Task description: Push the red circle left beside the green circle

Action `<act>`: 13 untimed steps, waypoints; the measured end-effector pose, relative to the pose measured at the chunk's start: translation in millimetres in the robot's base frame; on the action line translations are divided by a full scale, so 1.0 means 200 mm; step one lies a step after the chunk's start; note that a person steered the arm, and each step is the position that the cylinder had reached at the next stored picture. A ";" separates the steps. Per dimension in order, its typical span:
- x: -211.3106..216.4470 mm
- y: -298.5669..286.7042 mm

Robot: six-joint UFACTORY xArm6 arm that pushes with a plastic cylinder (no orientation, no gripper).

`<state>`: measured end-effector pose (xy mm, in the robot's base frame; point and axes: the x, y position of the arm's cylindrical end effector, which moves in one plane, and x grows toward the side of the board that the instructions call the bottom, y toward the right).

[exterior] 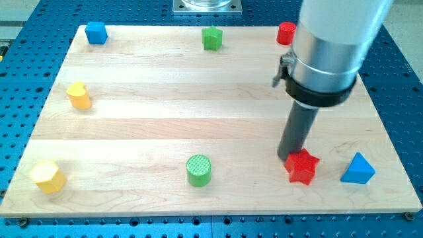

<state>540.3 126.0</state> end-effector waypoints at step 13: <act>-0.26 -1.22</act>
<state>488.1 -117.2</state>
